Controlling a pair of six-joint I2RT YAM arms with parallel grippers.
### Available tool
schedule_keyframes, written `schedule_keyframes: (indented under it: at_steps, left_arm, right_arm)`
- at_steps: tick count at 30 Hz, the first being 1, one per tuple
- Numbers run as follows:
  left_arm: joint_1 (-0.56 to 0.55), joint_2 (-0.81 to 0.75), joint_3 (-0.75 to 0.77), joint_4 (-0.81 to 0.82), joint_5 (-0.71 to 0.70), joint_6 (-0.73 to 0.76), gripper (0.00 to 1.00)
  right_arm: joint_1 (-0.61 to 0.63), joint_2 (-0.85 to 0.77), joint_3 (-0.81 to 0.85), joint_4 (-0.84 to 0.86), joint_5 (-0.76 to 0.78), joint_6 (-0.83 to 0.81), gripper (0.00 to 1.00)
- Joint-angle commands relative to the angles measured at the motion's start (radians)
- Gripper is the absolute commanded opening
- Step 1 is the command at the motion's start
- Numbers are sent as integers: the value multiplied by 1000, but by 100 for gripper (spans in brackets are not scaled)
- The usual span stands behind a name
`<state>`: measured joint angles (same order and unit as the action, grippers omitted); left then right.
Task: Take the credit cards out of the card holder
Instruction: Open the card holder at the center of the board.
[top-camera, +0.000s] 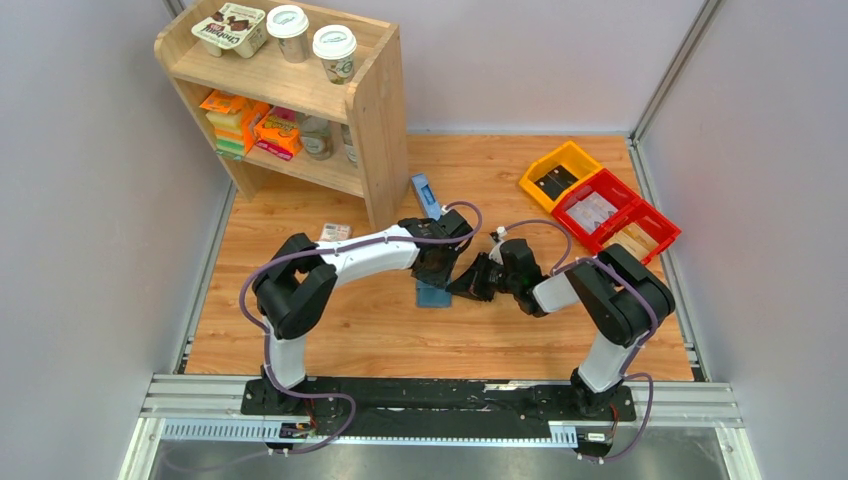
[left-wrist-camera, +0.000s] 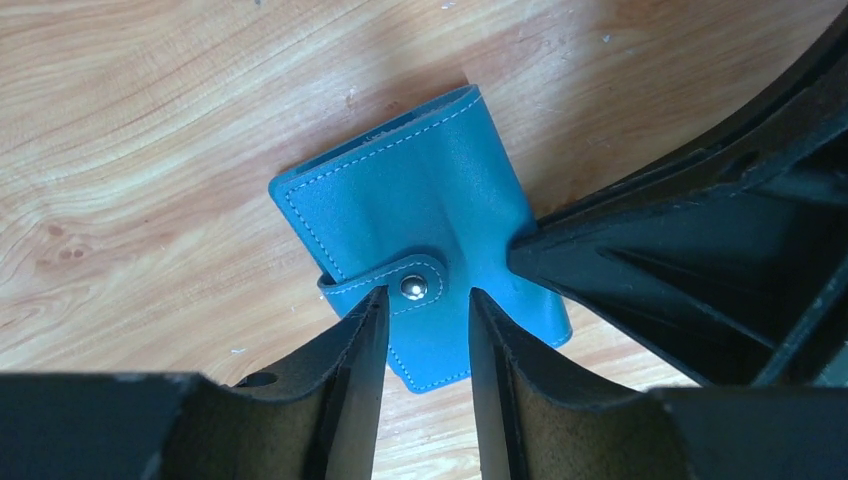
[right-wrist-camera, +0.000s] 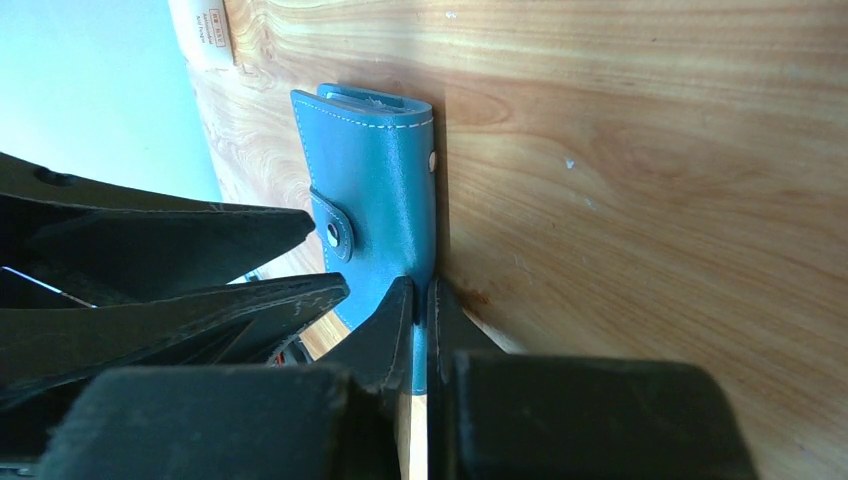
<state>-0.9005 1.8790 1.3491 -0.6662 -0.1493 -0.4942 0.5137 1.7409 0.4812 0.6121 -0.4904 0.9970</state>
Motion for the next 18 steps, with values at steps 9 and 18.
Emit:
schedule_keyframes:
  at_steps: [9, 18]
  left_arm:
    - [-38, 114, 71, -102, -84, 48, 43]
    - [-38, 53, 67, -84, -113, 74, 0]
  right_arm:
    - [8, 3, -18, -149, 118, -80, 0]
    - [9, -7, -15, -181, 127, -103, 0]
